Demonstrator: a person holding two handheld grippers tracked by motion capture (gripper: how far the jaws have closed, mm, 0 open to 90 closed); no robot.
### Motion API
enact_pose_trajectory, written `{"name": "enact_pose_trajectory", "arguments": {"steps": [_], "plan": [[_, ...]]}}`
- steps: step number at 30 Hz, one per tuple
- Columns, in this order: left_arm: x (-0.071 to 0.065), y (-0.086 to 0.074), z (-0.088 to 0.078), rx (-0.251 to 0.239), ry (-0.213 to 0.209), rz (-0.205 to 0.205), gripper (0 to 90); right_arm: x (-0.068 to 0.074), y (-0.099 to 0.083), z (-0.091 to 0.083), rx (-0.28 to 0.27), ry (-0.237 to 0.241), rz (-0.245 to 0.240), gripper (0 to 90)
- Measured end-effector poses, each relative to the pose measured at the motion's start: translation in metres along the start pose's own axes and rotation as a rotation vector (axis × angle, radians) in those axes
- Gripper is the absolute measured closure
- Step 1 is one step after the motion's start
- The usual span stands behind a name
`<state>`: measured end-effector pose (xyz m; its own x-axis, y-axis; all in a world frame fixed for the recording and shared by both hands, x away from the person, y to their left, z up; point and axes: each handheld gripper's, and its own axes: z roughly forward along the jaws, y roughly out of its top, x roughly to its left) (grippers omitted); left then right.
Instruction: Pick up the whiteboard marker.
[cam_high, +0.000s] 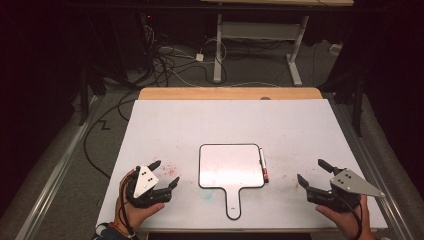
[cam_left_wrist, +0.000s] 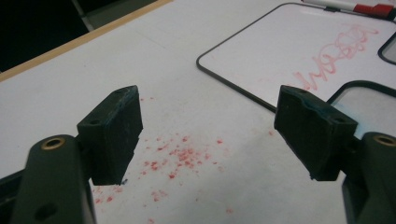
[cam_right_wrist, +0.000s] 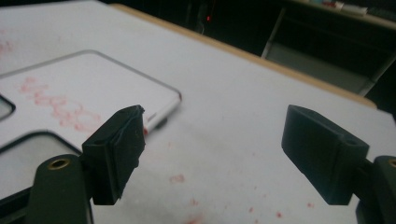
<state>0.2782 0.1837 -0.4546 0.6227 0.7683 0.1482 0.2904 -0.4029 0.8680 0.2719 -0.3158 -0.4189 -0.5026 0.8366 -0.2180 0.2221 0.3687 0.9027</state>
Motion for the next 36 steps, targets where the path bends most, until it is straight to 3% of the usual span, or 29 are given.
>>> {"name": "enact_pose_trajectory", "arguments": {"steps": [5, 8, 13, 16, 18, 22, 26, 29, 36], "plan": [[0.0, 0.0, 0.008, 0.015, -0.019, 0.006, 22.1, -0.004, -0.006, 0.007, 0.044, 0.064, 0.03, 22.0], [-0.003, -0.002, 0.011, 0.037, -0.037, 0.028, 22.1, -0.005, -0.007, 0.009, 0.049, 0.084, 0.048, 23.7], [-0.005, -0.003, 0.015, 0.057, -0.052, 0.048, 22.2, -0.005, -0.006, 0.013, 0.065, 0.097, 0.034, 26.1], [-0.006, -0.002, 0.016, 0.07, -0.052, 0.056, 22.2, -0.006, -0.005, 0.017, 0.095, 0.107, 0.033, 29.6], [-0.007, -0.002, 0.018, 0.08, -0.052, 0.063, 22.2, -0.008, -0.004, 0.023, 0.121, 0.13, 0.056, 32.2], [-0.008, -0.003, 0.02, 0.091, -0.058, 0.063, 22.1, -0.013, 0.0, 0.042, 0.2, 0.175, 0.077, 37.6], [-0.009, -0.003, 0.023, 0.098, -0.05, 0.082, 22.2, -0.019, 0.007, 0.065, 0.264, 0.245, 0.149, 39.7], [-0.011, -0.004, 0.024, 0.119, -0.042, 0.105, 22.1, -0.021, 0.014, 0.084, 0.286, 0.3, 0.195, 41.6], [-0.013, -0.005, 0.025, 0.131, -0.04, 0.123, 22.2, -0.021, 0.023, 0.134, 0.358, 0.367, 0.251, 46.7]]}}
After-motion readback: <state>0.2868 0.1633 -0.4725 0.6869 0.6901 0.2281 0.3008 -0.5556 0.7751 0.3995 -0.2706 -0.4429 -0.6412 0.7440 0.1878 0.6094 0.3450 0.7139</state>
